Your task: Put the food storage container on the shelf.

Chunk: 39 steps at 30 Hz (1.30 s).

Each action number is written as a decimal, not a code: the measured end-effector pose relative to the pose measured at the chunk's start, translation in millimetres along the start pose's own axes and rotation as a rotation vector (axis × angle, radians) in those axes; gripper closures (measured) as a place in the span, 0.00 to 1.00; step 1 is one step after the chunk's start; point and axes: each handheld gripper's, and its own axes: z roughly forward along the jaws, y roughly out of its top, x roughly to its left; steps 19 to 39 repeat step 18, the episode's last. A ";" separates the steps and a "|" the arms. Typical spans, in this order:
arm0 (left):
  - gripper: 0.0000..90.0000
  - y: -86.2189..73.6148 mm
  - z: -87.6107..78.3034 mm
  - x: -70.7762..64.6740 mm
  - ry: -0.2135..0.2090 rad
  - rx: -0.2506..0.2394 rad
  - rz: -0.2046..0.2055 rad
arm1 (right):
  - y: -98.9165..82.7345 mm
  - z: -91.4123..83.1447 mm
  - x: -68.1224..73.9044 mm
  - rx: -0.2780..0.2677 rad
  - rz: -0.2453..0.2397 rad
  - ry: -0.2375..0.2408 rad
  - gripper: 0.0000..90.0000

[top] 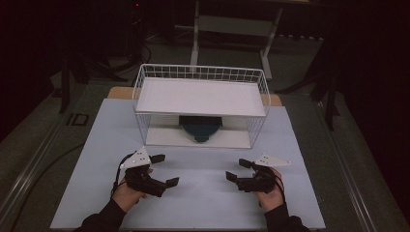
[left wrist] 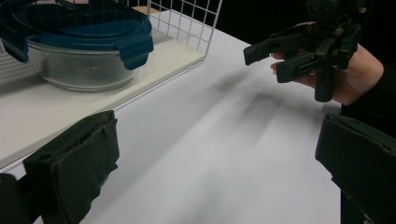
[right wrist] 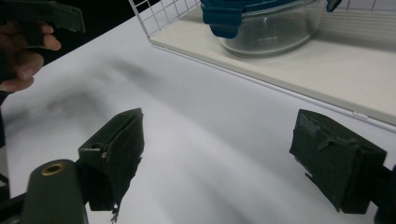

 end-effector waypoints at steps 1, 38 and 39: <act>0.00 -0.2 0.2 -0.3 -0.001 0.000 0.003 | -0.8 -0.9 -0.8 0.000 0.001 -0.002 0.19; 0.00 -1.9 2.4 -1.6 -0.015 0.005 0.013 | -9.7 -13.2 -14.4 -0.005 0.022 -0.028 0.19; 0.00 -1.9 2.4 -1.6 -0.015 0.005 0.013 | -9.7 -13.2 -14.4 -0.005 0.022 -0.028 0.19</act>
